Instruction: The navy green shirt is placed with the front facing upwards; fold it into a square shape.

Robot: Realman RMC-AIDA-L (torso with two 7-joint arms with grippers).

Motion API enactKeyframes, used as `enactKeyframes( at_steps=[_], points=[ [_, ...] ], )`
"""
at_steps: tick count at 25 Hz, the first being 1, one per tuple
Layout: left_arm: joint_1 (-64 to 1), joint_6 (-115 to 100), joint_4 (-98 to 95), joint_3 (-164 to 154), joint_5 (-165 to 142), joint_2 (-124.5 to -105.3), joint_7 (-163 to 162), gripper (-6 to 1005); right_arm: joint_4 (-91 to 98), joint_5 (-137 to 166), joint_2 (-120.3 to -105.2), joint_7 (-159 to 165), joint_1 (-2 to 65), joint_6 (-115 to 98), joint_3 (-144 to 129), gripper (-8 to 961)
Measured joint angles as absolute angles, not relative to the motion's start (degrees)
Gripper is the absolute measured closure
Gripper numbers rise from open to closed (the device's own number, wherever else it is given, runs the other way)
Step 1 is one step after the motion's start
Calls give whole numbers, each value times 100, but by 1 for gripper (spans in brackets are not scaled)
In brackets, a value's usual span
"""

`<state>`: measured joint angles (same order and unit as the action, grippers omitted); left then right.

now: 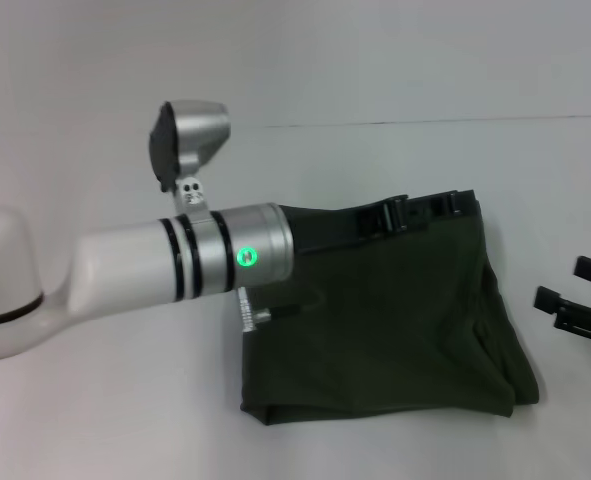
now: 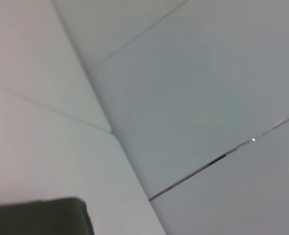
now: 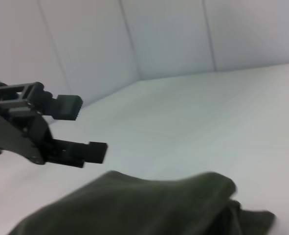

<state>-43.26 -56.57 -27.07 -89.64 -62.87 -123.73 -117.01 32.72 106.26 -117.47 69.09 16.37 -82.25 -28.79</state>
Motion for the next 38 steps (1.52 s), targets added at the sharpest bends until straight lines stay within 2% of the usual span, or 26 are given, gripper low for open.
enactKeyframes(
  at_steps=[7, 12, 16, 30, 38],
  points=[
    [-4023, -6433, -2759, -7841, -6960, -12272, -11049, 128, 3423, 10981, -11939, 7030, 2011, -8297, -3410, 33],
    [-3625, -6777, -2970, -7198, -7212, -12229, -11022, 35, 3346, 11179, -12011, 7030, 2286, -8027, -3928, 33],
    [-3417, -6818, -3090, -7068, -7228, -12227, -11019, 35, 3337, 11180, -12022, 7032, 2312, -7746, -4153, 33],
    [-3379, -6811, -3087, -7045, -7234, -12272, -10946, 36, 3343, 11277, -11980, 6993, 2037, -6870, -3941, 34],
    [-3392, -6807, -3087, -7040, -7233, -12282, -10942, 36, 3334, 10870, -11974, 7002, 2031, -7513, -3335, 37]
  ],
)
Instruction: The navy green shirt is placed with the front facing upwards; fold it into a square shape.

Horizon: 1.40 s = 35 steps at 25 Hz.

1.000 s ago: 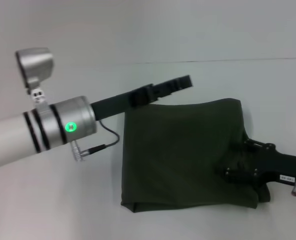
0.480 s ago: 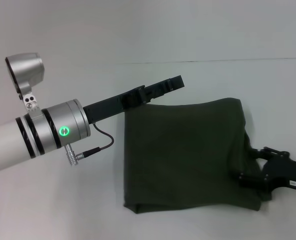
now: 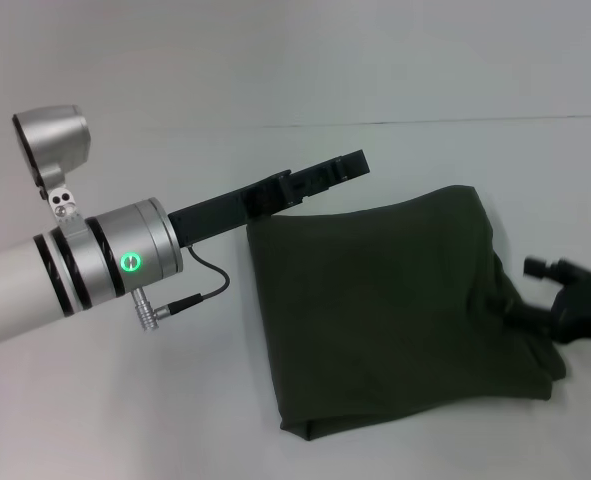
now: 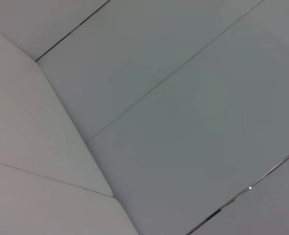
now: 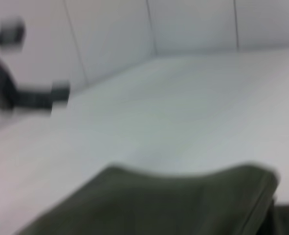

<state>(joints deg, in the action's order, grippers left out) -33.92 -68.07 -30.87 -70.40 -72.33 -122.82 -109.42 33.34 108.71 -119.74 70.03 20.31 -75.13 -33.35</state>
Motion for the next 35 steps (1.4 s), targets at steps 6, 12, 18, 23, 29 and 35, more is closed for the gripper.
enactKeyframes(
  at_steps=[6, 12, 18, 23, 29, 35],
  points=[
    [-3378, -6822, -3094, -7013, -7233, -12288, -10911, 36, 3337, 10579, -11969, 7284, 2149, -7651, -2853, 38],
    [-3363, -6829, -3089, -6923, -7233, -12282, -10818, 36, 2793, 10606, -11998, 7079, 2702, -7490, -3048, 38],
    [-3255, -6856, -3096, -6887, -7233, -12254, -10793, 35, 2224, 10625, -11999, 6840, 3153, -6668, -3374, 39],
    [-3138, -6919, -3090, -6717, -7233, -12256, -10761, 35, 2098, 10595, -11989, 6930, 3159, -6075, -3441, 39],
    [-3122, -6933, -3062, -6684, -7233, -12269, -10690, 35, 1820, 10582, -12002, 6936, 3309, -5434, -3416, 38],
    [-3103, -6970, -3063, -6626, -7406, -12195, -10686, 35, 1801, 10387, -11994, 6946, 3336, -5516, -3400, 38]
  ],
)
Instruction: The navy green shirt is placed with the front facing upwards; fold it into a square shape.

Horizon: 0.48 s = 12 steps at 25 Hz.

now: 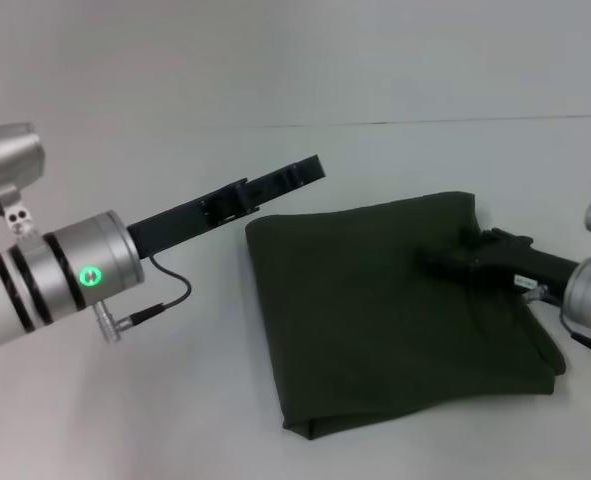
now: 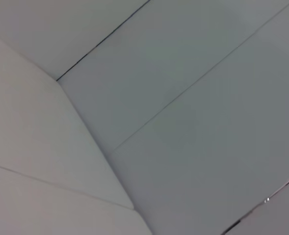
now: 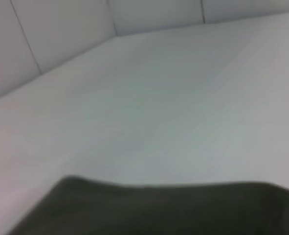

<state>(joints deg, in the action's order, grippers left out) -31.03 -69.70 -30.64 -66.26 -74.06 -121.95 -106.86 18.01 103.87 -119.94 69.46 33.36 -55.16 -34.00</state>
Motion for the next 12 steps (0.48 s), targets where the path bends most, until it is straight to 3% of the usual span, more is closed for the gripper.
enactKeyframes(
  at_steps=[12],
  points=[
    [-3259, -7519, -3773, -5692, -10218, -11905, -12899, 36, 2905, 9055, -11944, 6902, 2071, -7722, -2983, 39]
  ],
)
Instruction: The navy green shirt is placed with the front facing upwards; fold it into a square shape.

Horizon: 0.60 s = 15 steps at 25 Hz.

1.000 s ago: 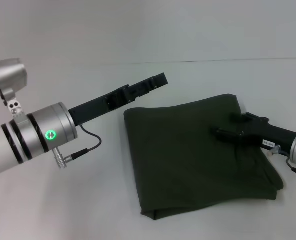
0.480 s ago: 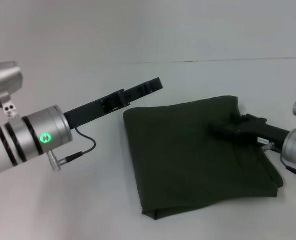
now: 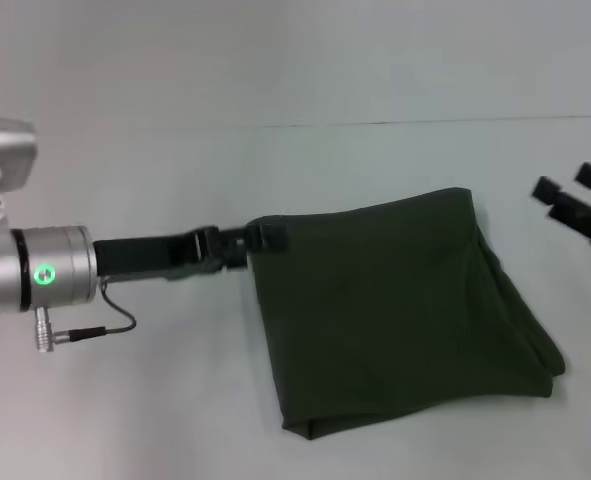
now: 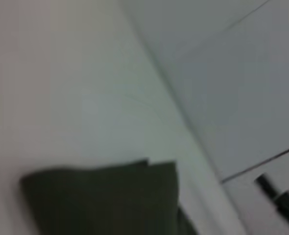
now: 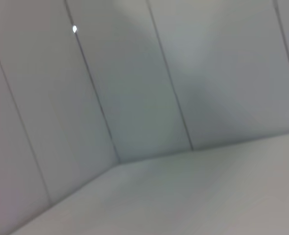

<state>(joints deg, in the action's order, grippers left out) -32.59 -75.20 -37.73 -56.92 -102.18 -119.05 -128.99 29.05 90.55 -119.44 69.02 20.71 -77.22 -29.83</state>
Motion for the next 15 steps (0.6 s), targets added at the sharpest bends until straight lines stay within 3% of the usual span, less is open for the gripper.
enactKeyframes(
  at_steps=[7, 15],
  points=[
    [-3880, -7803, -3746, -5726, -11608, -11754, -14415, 36, 2938, 9049, -11942, 6837, 2006, -7925, -2832, 38],
    [-4051, -7677, -3437, -5707, -11788, -11781, -14605, 36, 2921, 9061, -11951, 6750, 2040, -7974, -2864, 51]
  ],
)
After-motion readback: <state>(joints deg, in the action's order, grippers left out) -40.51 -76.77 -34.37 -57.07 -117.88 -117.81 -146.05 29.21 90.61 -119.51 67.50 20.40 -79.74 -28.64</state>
